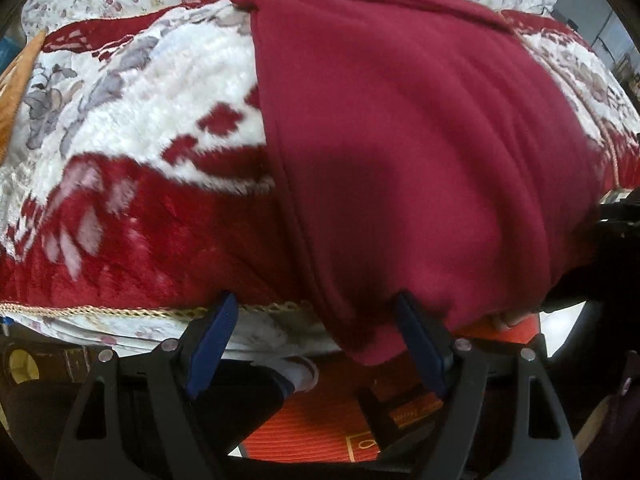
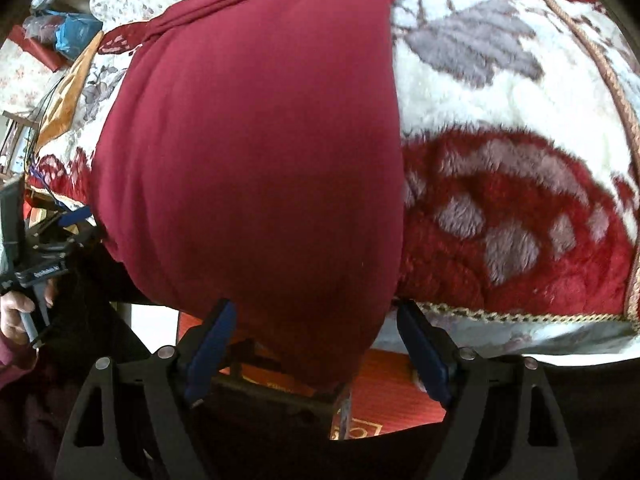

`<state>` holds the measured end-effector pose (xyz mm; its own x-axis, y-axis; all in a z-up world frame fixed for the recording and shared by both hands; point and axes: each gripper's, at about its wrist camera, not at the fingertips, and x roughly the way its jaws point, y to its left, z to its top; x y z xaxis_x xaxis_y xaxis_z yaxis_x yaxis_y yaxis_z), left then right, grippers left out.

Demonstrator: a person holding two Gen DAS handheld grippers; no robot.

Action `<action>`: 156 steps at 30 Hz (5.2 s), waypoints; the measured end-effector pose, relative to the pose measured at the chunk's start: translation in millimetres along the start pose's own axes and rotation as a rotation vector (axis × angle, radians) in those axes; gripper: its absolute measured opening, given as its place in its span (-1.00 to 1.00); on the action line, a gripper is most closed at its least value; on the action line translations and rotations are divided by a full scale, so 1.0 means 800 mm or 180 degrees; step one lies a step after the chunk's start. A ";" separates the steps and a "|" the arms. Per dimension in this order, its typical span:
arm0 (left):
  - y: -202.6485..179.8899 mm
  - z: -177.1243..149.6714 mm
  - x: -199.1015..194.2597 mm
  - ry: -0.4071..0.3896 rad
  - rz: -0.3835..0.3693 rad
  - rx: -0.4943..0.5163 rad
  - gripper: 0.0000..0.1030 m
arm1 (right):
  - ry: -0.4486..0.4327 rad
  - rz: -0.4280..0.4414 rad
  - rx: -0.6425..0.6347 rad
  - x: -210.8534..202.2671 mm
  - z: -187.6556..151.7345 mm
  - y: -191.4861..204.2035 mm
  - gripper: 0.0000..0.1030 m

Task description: Fold small clothes

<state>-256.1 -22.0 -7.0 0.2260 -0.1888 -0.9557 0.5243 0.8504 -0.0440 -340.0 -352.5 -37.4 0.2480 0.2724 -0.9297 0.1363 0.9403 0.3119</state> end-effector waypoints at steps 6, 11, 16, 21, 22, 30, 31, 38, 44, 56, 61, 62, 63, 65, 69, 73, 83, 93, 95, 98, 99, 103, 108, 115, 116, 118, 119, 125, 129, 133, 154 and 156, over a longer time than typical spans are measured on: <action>-0.002 -0.002 -0.001 0.0053 -0.0108 0.0036 0.60 | 0.0123 0.0099 0.0021 0.011 -0.006 -0.001 0.70; 0.000 0.000 0.004 0.0097 -0.0122 -0.0044 0.60 | 0.0069 0.0265 0.0182 0.018 -0.004 -0.013 0.65; -0.005 0.000 0.009 0.0065 -0.0014 -0.0039 0.44 | 0.0056 0.0364 0.0090 0.022 -0.005 -0.011 -0.44; 0.012 -0.003 0.001 0.0103 -0.0127 -0.0142 -0.85 | -0.0010 0.0434 -0.0076 0.011 -0.004 -0.004 -0.77; 0.012 -0.004 -0.001 0.0123 -0.0263 -0.0144 -0.89 | -0.0023 0.0467 -0.0118 0.006 -0.005 -0.004 -0.77; -0.001 0.006 -0.026 0.0025 -0.0471 -0.0050 -0.89 | -0.0162 0.0697 -0.0280 -0.030 -0.003 0.004 -0.80; 0.002 0.013 -0.031 -0.0004 -0.0515 -0.0059 -0.89 | -0.0212 0.0752 -0.0284 -0.039 -0.002 0.003 -0.80; 0.026 0.053 -0.073 -0.0381 -0.0862 -0.0249 -0.89 | -0.0671 0.1156 -0.0156 -0.091 0.026 -0.006 -0.80; 0.041 0.107 -0.108 -0.0785 -0.1037 -0.0429 -0.89 | -0.1157 0.1383 -0.0025 -0.134 0.073 -0.014 -0.80; 0.076 0.260 -0.109 -0.1251 -0.0966 -0.0746 -0.89 | -0.1573 0.1320 0.0379 -0.139 0.224 -0.040 -0.80; 0.104 0.323 -0.071 -0.1225 -0.0814 -0.0989 -0.89 | -0.1578 0.1266 0.0526 -0.118 0.293 -0.060 -0.80; 0.110 0.332 -0.061 -0.1191 -0.0796 -0.1046 -0.89 | -0.1567 0.1232 0.0579 -0.111 0.306 -0.066 -0.80; 0.118 0.344 -0.045 -0.1130 -0.0784 -0.1127 -0.89 | -0.1551 0.1175 0.0644 -0.101 0.319 -0.073 -0.80; 0.127 0.361 -0.018 -0.1034 -0.0737 -0.1214 -0.89 | -0.1494 0.1145 0.0789 -0.076 0.344 -0.090 -0.77; 0.141 0.383 0.018 -0.0948 -0.0649 -0.1326 -0.89 | -0.1458 0.1111 0.1045 -0.048 0.372 -0.123 0.03; 0.157 0.393 0.019 -0.1029 -0.0772 -0.1463 -0.53 | -0.1819 0.1032 0.0986 -0.087 0.367 -0.131 0.42; 0.135 0.397 0.018 -0.1062 -0.0688 -0.1328 0.50 | -0.1488 0.0348 0.0357 -0.043 0.382 -0.074 0.08; 0.152 0.428 0.105 -0.0519 -0.0217 -0.1496 0.50 | -0.1378 -0.0134 0.0491 0.015 0.449 -0.087 -0.07; 0.151 0.424 0.092 -0.0550 -0.0262 -0.1432 0.50 | -0.1406 -0.0058 0.0466 0.002 0.442 -0.086 -0.02; 0.151 0.403 0.059 -0.0681 -0.0357 -0.1271 0.50 | -0.1498 0.0133 0.0521 -0.027 0.410 -0.089 0.28; 0.150 0.391 0.043 -0.0725 -0.0429 -0.1181 0.50 | -0.1515 0.0186 0.0492 -0.039 0.394 -0.088 0.33; 0.145 0.343 0.004 -0.0776 -0.0640 -0.0916 0.55 | -0.1460 0.0224 0.0246 -0.069 0.331 -0.075 0.43; 0.132 0.271 -0.020 -0.0706 -0.0906 -0.0775 0.69 | -0.1349 0.0276 0.0135 -0.074 0.263 -0.064 0.46; 0.109 0.231 0.015 -0.0466 -0.0963 -0.0609 0.69 | -0.1094 0.0184 0.0082 -0.033 0.227 -0.055 0.27; 0.108 0.232 0.018 -0.0482 -0.0951 -0.0617 0.69 | -0.1076 0.0200 0.0063 -0.028 0.226 -0.053 0.09; 0.105 0.236 0.019 -0.0522 -0.0894 -0.0566 0.33 | -0.1090 0.0017 -0.0038 -0.026 0.227 -0.044 -0.39; 0.105 0.239 0.017 -0.0513 -0.0883 -0.0519 -0.40 | -0.1126 0.0000 -0.0093 -0.034 0.226 -0.040 -0.54; 0.114 0.240 0.011 -0.0486 -0.0870 -0.0482 -0.81 | -0.1213 -0.0173 -0.0190 -0.069 0.215 -0.045 -0.85; 0.110 0.234 0.012 -0.0501 -0.0763 -0.0539 -0.82 | -0.1042 -0.0309 -0.0182 -0.041 0.210 -0.046 -0.85; 0.101 0.234 -0.010 -0.0567 -0.0570 -0.0473 -0.80 | -0.1258 -0.0218 -0.0093 -0.078 0.210 -0.043 -0.55; 0.059 0.296 0.008 -0.1036 0.0289 -0.0539 0.37 | -0.1427 -0.0758 0.0126 -0.005 0.405 -0.023 0.08; 0.062 0.297 0.014 -0.1016 0.0276 -0.0535 0.37 | -0.1320 -0.0757 0.0202 0.015 0.420 -0.041 0.04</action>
<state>-32.5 -98.6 49.3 0.5222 -0.2335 -0.8202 0.3557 0.9338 -0.0393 -19.5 -448.8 6.9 0.5626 -0.0650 -0.8242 0.2908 0.9488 0.1236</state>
